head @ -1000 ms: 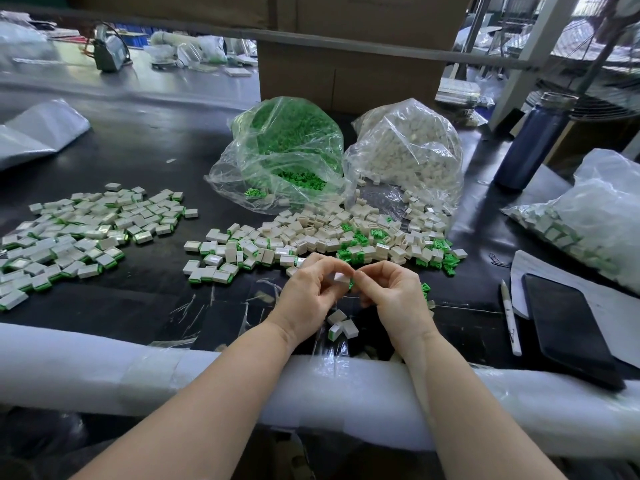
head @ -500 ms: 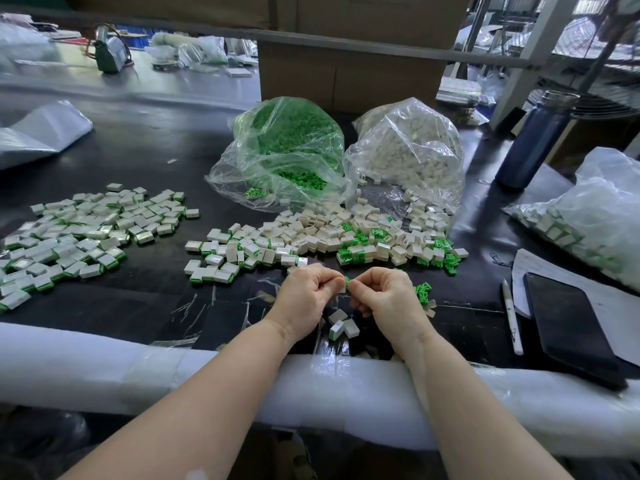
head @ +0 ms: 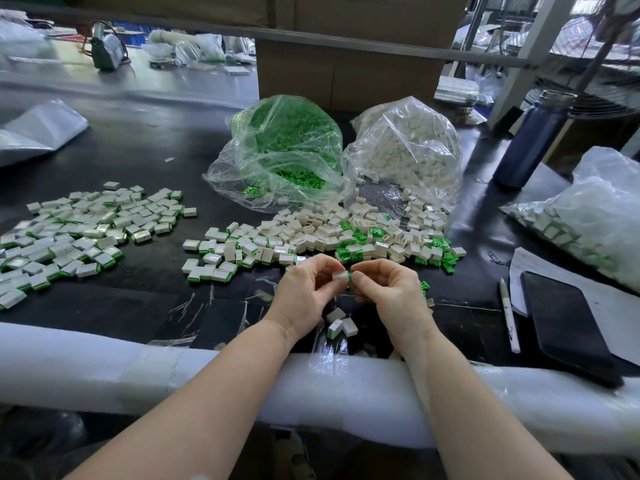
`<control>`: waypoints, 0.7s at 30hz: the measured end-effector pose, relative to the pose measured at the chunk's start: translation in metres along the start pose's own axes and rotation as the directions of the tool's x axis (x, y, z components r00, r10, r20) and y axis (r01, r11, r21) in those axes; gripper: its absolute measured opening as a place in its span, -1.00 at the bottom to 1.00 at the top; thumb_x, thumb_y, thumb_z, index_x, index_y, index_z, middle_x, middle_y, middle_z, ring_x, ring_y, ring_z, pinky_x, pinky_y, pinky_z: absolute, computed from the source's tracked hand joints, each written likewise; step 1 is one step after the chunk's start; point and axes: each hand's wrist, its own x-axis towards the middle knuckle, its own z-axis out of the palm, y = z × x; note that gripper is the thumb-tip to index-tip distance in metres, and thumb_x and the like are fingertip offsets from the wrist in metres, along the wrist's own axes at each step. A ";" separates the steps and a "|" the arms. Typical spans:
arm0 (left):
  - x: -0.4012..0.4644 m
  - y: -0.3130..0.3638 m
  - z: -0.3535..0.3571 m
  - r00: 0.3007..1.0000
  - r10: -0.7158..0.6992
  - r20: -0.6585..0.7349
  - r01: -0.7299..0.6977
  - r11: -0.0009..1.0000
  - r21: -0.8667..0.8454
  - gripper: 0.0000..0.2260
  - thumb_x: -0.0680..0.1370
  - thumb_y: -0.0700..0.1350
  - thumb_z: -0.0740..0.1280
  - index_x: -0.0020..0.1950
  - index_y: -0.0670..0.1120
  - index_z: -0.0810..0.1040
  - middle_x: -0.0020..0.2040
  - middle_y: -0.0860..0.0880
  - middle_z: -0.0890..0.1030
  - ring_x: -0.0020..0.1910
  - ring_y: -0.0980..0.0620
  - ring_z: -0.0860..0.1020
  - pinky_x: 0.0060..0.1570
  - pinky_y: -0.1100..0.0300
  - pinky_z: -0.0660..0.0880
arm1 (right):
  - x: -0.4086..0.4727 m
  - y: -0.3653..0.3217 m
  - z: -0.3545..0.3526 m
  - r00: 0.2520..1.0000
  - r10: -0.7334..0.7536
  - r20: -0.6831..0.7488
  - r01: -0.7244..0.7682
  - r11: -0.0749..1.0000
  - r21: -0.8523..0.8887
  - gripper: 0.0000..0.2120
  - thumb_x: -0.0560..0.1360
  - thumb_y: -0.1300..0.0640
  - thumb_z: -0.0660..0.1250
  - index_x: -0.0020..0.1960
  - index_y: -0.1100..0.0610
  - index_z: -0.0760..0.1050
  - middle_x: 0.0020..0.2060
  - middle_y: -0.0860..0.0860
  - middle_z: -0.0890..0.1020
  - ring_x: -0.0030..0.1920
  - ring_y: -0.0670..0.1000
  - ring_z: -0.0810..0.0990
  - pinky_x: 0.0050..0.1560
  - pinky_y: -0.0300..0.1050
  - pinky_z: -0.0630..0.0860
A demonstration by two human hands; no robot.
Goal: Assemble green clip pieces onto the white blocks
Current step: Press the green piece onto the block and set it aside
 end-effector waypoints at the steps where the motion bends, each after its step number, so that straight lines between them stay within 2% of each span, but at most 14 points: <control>1: 0.000 0.000 -0.001 1.000 -0.004 -0.002 0.004 1.000 0.002 -0.97 0.51 -0.18 0.36 -0.07 -0.07 0.58 -0.17 -0.04 0.61 -0.16 0.03 0.56 -0.09 0.28 0.51 | 0.000 0.000 0.000 1.000 -0.001 0.005 0.001 1.000 -0.002 -0.89 0.46 0.28 0.39 -0.19 0.10 0.60 -0.33 0.04 0.67 -0.35 -0.08 0.59 -0.28 -0.24 0.56; 5: 0.001 0.000 -0.002 0.998 -0.038 0.048 0.039 0.999 -0.033 -0.92 0.54 -0.15 0.32 -0.10 -0.05 0.60 -0.17 -0.09 0.63 -0.17 0.02 0.56 -0.08 0.25 0.48 | 0.000 0.002 0.002 1.000 0.005 -0.013 -0.005 0.999 -0.054 -0.87 0.48 0.25 0.37 -0.23 0.12 0.58 -0.38 0.04 0.62 -0.39 -0.09 0.54 -0.26 -0.17 0.55; 9: 0.000 0.000 -0.005 0.993 -0.056 0.105 0.061 0.997 -0.039 -0.89 0.54 -0.16 0.32 -0.16 -0.03 0.60 -0.31 0.03 0.58 -0.30 0.15 0.48 -0.23 0.35 0.44 | 0.000 0.000 0.003 1.000 0.014 0.004 -0.013 0.992 -0.124 -0.87 0.49 0.25 0.36 -0.23 0.16 0.57 -0.40 0.05 0.59 -0.41 -0.08 0.50 -0.30 -0.20 0.51; 14: 0.000 -0.001 -0.005 0.989 -0.059 0.133 0.052 0.997 0.060 -0.89 0.53 -0.14 0.33 -0.18 0.01 0.58 -0.35 0.10 0.54 -0.33 0.16 0.48 -0.22 0.29 0.46 | -0.002 -0.001 0.003 0.998 0.017 0.052 -0.007 0.980 -0.200 -0.86 0.48 0.22 0.38 -0.27 0.17 0.56 -0.41 0.10 0.56 -0.39 -0.02 0.47 -0.32 -0.13 0.46; 16: 0.000 -0.001 -0.005 0.990 -0.053 0.131 0.049 0.998 0.030 -0.91 0.53 -0.14 0.33 -0.15 -0.02 0.60 -0.32 0.07 0.57 -0.31 0.13 0.50 -0.19 0.24 0.48 | -0.002 -0.001 0.003 0.999 0.007 0.045 0.001 0.986 -0.167 -0.87 0.47 0.23 0.38 -0.26 0.18 0.56 -0.42 0.08 0.57 -0.41 -0.06 0.48 -0.34 -0.20 0.47; 18: 0.000 0.000 -0.004 0.992 -0.054 0.111 0.058 0.998 -0.031 -0.92 0.53 -0.14 0.33 -0.10 -0.08 0.62 -0.23 -0.06 0.64 -0.24 -0.01 0.57 -0.11 0.13 0.54 | -0.002 -0.001 0.003 1.000 -0.002 0.006 0.002 0.997 -0.083 -0.87 0.46 0.25 0.39 -0.26 0.17 0.57 -0.44 0.03 0.58 -0.45 -0.12 0.49 -0.38 -0.28 0.48; 21: 0.000 0.003 -0.001 0.996 -0.051 0.080 0.058 0.994 -0.092 -0.92 0.52 -0.17 0.35 -0.02 -0.09 0.62 -0.14 -0.16 0.66 -0.11 -0.13 0.62 -0.03 0.09 0.57 | -0.002 -0.002 0.003 0.999 -0.005 -0.033 0.005 1.000 0.028 -0.91 0.43 0.27 0.42 -0.26 0.17 0.59 -0.41 0.07 0.62 -0.44 -0.10 0.52 -0.40 -0.26 0.51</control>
